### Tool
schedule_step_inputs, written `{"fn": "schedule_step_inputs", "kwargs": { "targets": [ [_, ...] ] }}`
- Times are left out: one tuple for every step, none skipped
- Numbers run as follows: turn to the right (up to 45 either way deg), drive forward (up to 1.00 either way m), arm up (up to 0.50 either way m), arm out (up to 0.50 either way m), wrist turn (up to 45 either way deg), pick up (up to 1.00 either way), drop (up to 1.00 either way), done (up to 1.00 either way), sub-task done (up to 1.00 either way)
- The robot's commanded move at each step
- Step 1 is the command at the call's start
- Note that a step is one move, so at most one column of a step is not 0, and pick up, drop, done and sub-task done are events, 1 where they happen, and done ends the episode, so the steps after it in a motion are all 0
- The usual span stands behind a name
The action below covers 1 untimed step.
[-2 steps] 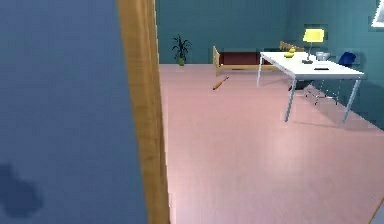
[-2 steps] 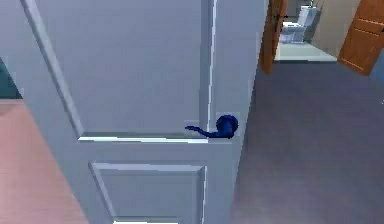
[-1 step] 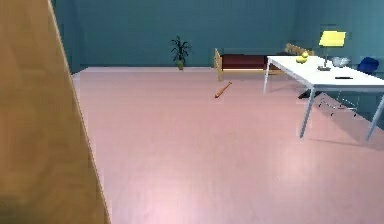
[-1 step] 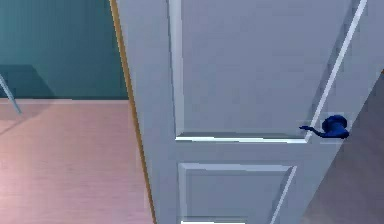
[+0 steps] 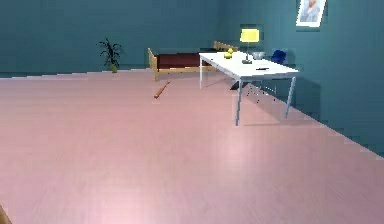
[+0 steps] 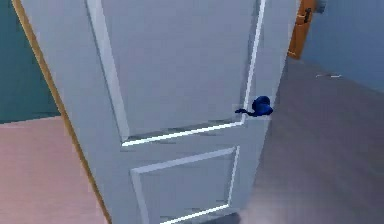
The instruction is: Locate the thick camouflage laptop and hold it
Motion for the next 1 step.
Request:
{"fn": "schedule_step_inputs", "kwargs": {
  "targets": [
    [0.0,0.5,0.0,0.0,0.0,0.0,0.0,0.0,0.0]
  ]
}}
